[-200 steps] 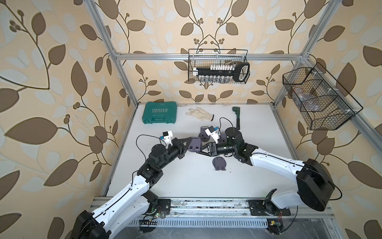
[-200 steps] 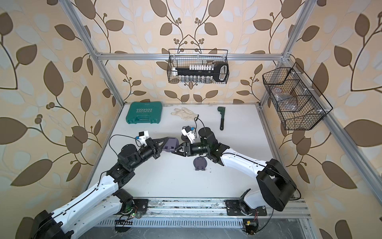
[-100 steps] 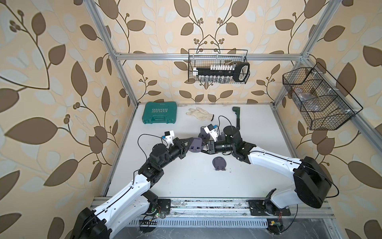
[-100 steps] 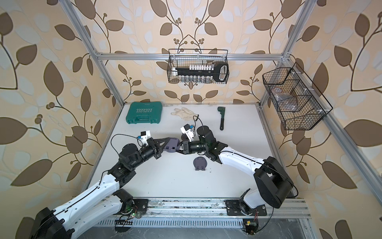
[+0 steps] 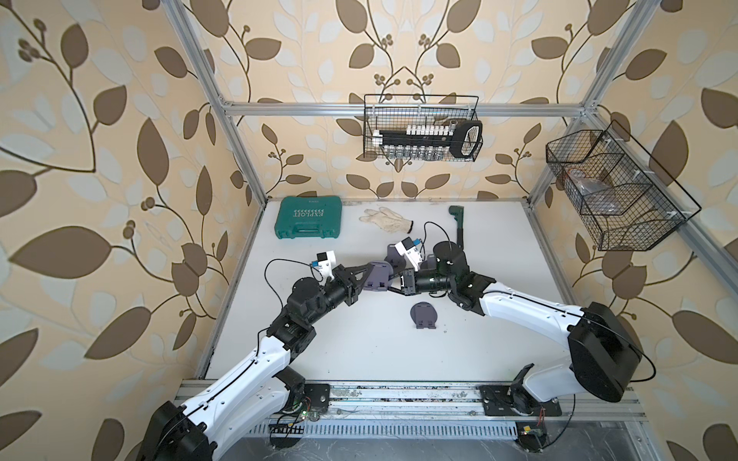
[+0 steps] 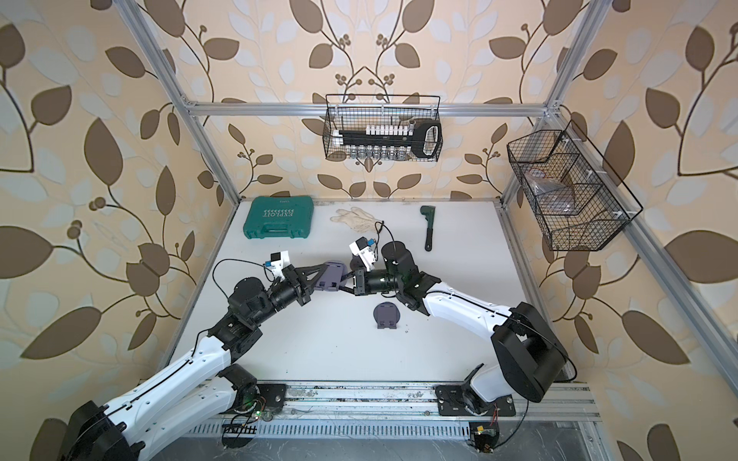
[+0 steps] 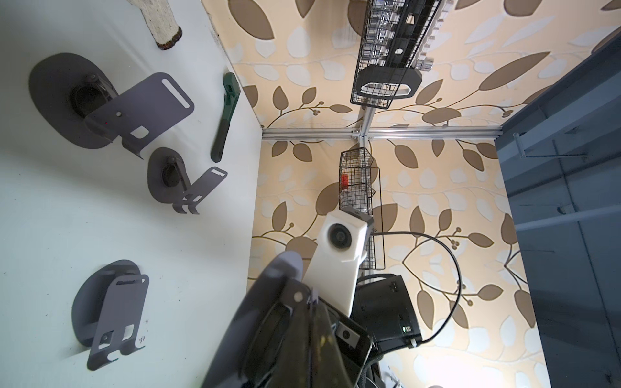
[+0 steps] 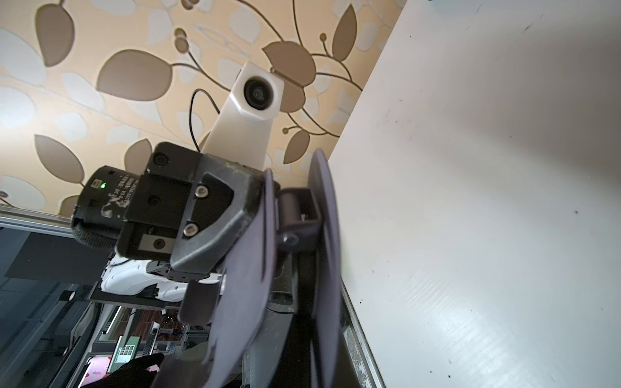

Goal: Open the phone stand

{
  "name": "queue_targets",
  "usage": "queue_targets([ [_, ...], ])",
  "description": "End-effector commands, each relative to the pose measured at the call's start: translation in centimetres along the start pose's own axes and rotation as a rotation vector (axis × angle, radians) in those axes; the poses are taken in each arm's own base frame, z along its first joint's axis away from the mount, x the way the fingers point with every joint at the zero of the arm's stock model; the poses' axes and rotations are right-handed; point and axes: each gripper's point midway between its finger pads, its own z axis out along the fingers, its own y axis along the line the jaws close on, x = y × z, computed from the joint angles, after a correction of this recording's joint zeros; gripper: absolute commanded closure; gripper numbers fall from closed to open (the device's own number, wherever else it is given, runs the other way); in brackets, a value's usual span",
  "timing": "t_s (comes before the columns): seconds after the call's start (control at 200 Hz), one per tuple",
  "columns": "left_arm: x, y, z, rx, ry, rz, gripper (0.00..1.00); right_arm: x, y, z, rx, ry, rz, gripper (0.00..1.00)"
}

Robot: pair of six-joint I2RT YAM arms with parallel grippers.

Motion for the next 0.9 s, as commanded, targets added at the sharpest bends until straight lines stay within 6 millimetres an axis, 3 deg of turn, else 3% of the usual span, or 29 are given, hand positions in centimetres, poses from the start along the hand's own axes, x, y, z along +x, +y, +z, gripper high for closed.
queue_targets([
  [0.0,3.5,-1.3,-0.3,-0.002,0.189,0.065,1.00,-1.1,2.1,-0.7,-0.043,-0.062,-0.105,1.00],
  [0.06,3.8,-2.0,-0.4,-0.003,0.207,0.100,0.83,-0.6,2.4,-1.0,-0.052,-0.041,-0.115,1.00],
  [0.21,4.0,-3.6,-0.7,0.013,0.219,0.162,0.54,0.4,3.0,-1.8,-0.055,-0.005,-0.150,1.00],
  [0.29,4.1,-4.4,-0.6,0.026,0.227,0.197,0.49,0.8,3.2,-2.0,-0.062,0.002,-0.152,1.00],
  [0.58,4.9,-5.8,0.4,0.031,0.314,0.289,0.49,2.1,4.4,-2.2,-0.156,0.055,-0.160,1.00],
  [0.695,5.4,-6.7,0.7,0.051,0.354,0.333,0.56,2.4,5.1,-2.5,-0.189,0.077,-0.170,1.00],
  [0.82,5.8,-6.7,0.9,0.033,0.394,0.345,0.88,2.1,5.0,-3.0,-0.189,0.072,-0.159,1.00],
  [0.895,6.1,-6.5,1.1,0.023,0.421,0.339,1.00,1.9,5.1,-3.2,-0.193,0.069,-0.158,1.00],
])
